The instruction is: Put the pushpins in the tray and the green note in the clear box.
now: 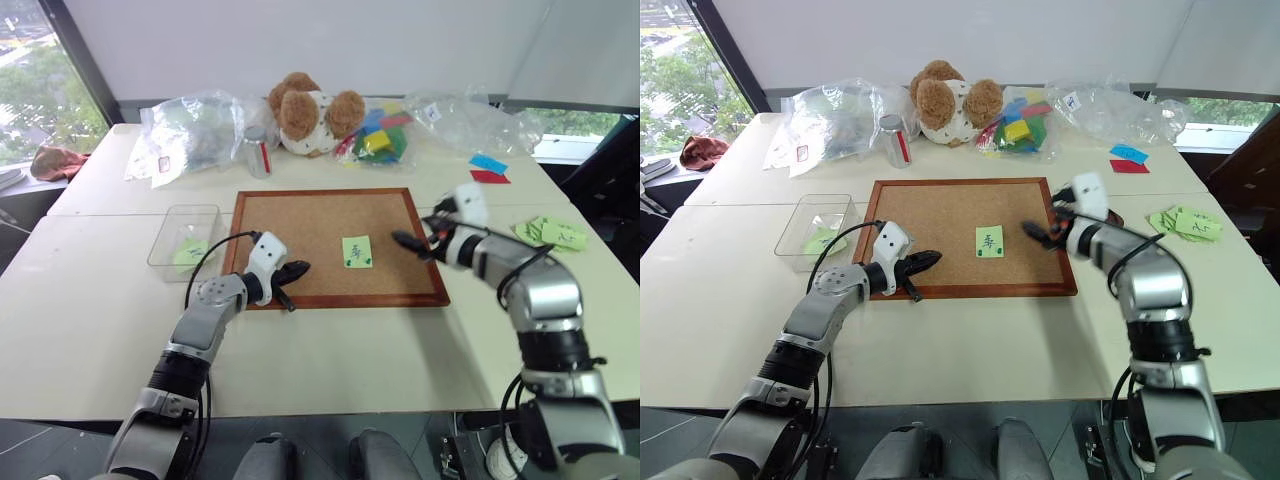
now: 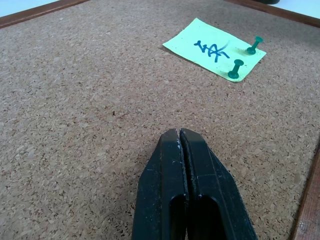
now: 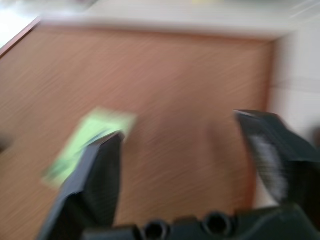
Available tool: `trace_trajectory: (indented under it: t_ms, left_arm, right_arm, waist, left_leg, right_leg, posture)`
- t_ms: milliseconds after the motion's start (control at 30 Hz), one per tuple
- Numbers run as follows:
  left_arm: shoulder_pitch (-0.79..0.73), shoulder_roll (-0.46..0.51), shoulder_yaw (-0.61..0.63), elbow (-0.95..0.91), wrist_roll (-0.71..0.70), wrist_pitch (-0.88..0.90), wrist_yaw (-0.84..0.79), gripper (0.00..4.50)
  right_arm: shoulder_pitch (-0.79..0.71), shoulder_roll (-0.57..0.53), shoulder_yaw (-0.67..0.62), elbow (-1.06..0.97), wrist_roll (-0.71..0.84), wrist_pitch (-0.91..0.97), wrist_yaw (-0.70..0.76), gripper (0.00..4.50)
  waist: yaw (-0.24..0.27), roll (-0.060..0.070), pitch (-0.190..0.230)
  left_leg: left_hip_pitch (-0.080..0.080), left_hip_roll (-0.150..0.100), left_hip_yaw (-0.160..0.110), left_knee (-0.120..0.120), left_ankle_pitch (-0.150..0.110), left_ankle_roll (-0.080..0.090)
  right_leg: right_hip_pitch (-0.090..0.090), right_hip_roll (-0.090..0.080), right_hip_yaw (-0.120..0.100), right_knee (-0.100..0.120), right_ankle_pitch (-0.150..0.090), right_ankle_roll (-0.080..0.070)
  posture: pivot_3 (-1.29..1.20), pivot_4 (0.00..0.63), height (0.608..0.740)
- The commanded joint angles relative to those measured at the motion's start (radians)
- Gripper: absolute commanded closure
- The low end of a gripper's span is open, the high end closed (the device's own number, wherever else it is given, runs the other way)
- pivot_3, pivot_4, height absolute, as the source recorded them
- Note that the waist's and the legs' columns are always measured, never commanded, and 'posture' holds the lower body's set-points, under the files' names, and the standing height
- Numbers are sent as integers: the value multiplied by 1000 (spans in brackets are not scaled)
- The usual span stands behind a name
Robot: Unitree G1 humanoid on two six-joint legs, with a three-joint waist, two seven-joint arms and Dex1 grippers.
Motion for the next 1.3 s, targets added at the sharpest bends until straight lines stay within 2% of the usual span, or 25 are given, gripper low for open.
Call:
trace_trajectory:
  t_ms: [33, 333, 733, 767, 800, 867, 1300]
  left_arm:
    - [27, -3, -26, 29, 8, 22, -15, 4500]
    - [28, 1, -24, 28, 9, 23, -18, 4500]
    - [39, 2, -25, 12, 7, 30, -13, 4500]
    - [40, 3, -25, 12, 8, 30, -13, 4500]
    - [40, 3, -24, 12, 8, 29, -12, 4500]
    - [41, 3, -24, 11, 7, 30, -11, 4500]
    - [55, 7, -55, 27, 31, 44, -22, 4500]
  right_arm:
    - [18, 17, 29, -138, 15, 48, -31, 2780]
    - [44, 30, 112, -61, -34, -37, -43, 2780]
    - [21, 45, 136, 52, -69, -131, -28, 2780]
    - [19, 45, 136, 53, -69, -133, -26, 3316]
    - [17, 46, 136, 51, -70, -133, -25, 3589]
    - [14, 46, 135, 46, -71, -132, -21, 4450]
    - [-11, -5, 72, -123, -26, 9, -14, 4450]
  waist:
    - [0, 0, 0]
    - [-1, 0, 0]
    - [-1, 0, 0]
    - [-1, 0, 0]
    - [-1, 0, 0]
    - [-1, 0, 0]
    - [0, 0, 0]
  left_leg:
    - [0, 0, 0, 0, 0, 0]
    - [1, 0, 0, 0, 1, -1]
    - [2, 0, 0, 0, 1, -1]
    - [2, 0, 0, 0, 1, -1]
    - [2, 0, 0, 0, 1, -1]
    - [2, 0, 0, -1, 1, -1]
    - [2, 0, 0, -1, 0, -1]
  right_leg:
    - [0, 0, 0, 0, 0, 0]
    - [1, 0, 0, 0, 0, 0]
    - [2, 0, 0, 0, 0, 0]
    - [2, 0, 0, 0, 0, 0]
    - [2, 0, 0, 0, 0, 0]
    - [2, 0, 0, 0, 0, 0]
    - [2, 0, 0, 0, 0, 0]
  posture:
    - [0, 150, 740]
    - [0, 150, 740]
    - [0, 150, 740]
    - [0, 150, 740]
    - [0, 150, 740]
    - [0, 150, 740]
    - [0, 150, 740]
